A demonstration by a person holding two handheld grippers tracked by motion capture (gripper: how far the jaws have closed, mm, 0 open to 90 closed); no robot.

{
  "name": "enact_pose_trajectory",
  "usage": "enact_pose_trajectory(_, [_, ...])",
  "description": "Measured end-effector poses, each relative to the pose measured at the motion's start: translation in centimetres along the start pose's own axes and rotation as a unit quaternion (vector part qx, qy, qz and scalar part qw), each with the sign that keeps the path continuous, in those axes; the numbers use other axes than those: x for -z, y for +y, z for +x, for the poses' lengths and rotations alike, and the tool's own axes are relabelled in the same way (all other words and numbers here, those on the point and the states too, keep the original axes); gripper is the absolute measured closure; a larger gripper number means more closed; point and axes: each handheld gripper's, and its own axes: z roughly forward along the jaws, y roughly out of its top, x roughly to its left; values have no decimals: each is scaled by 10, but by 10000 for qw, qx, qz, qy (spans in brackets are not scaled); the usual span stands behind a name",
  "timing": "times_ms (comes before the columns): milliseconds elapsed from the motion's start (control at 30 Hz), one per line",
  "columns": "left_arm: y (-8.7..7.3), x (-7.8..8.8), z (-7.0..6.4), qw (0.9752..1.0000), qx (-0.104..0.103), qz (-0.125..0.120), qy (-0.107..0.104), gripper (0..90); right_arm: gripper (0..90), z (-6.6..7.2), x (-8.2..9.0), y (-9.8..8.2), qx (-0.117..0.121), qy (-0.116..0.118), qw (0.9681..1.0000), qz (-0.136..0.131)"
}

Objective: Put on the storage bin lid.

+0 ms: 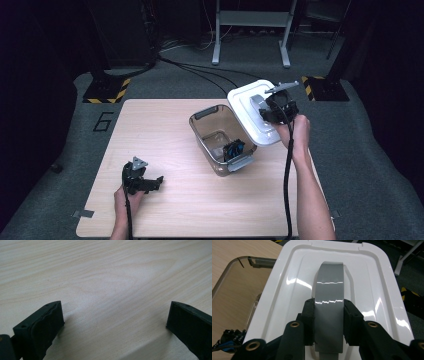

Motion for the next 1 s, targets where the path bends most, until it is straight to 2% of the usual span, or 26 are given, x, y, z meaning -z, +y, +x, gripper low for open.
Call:
enact_pose_trajectory(67, [0, 1, 1, 10000, -79, 45, 3, 7, 669, 3, 0, 2, 18, 21, 10000, 0])
enact_pose_trajectory(133, [0, 0, 0, 10000, 12, -15, 10, 7, 669, 10, -1, 8, 77, 89, 9999, 5])
enact_pose_trajectory(167, [0, 1, 1, 9999, -82, 74, -11, 7, 669, 10, -1, 8, 77, 89, 9999, 5])
enact_pose_trajectory(533, [0, 0, 1, 10000, -80, 47, -1, 7, 669, 36, -5, 23, 423, 338, 9985, -14])
enact_pose_trajectory(600, [0, 0, 1, 10000, -71, 44, -5, 7, 669, 41, -10, 24, 477, 457, 9978, 43])
enact_pose_trajectory(633, [0, 0, 0, 10000, -17, 53, -22, 7, 669, 41, -10, 24, 477, 457, 9978, 43])
enact_pose_trajectory(833, [0, 1, 0, 10000, -20, 64, -27, 7, 669, 51, -19, 25, 483, 631, 9967, 189])
enact_pose_trajectory(867, [0, 1, 0, 10000, -20, 64, -27, 8, 669, 56, -22, 25, 386, 683, 9966, 249])
enact_pose_trajectory(1000, [0, 0, 1, 10000, -79, 48, 0, 8, 669, 61, -27, 26, 396, 749, 9959, 320])
